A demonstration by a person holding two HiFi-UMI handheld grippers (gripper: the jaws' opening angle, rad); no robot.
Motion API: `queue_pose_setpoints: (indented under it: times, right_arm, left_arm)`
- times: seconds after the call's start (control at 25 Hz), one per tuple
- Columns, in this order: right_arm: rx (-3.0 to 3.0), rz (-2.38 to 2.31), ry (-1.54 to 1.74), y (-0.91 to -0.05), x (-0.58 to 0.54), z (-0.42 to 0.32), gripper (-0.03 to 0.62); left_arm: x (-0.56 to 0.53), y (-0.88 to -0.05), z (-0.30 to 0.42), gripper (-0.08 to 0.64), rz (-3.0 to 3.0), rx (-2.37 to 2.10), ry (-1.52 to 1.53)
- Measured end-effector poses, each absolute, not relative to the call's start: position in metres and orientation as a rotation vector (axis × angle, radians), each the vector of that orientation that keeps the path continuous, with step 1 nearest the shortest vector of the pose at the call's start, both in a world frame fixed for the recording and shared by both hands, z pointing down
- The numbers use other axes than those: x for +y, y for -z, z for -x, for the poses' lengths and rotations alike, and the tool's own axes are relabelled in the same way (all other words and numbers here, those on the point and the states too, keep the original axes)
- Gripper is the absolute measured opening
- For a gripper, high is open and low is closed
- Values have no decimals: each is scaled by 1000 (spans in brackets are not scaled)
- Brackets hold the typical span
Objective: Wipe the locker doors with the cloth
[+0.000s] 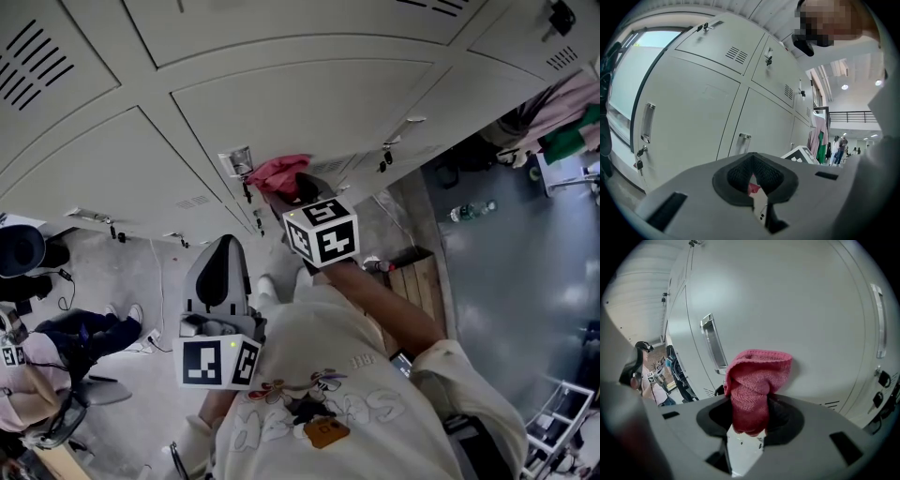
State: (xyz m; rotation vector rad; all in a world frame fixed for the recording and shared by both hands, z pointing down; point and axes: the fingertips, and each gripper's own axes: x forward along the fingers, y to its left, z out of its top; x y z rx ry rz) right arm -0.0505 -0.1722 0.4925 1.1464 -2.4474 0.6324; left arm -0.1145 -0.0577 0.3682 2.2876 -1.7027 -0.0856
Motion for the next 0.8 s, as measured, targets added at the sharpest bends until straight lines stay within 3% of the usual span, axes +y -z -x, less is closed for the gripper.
queue_pose_setpoints:
  times: [0.8]
  right_arm:
    - [-2583, -1325, -832, -427, -192, -24, 163]
  left_arm:
    - [-71, -370, 87, 6, -2355, -1613, 63]
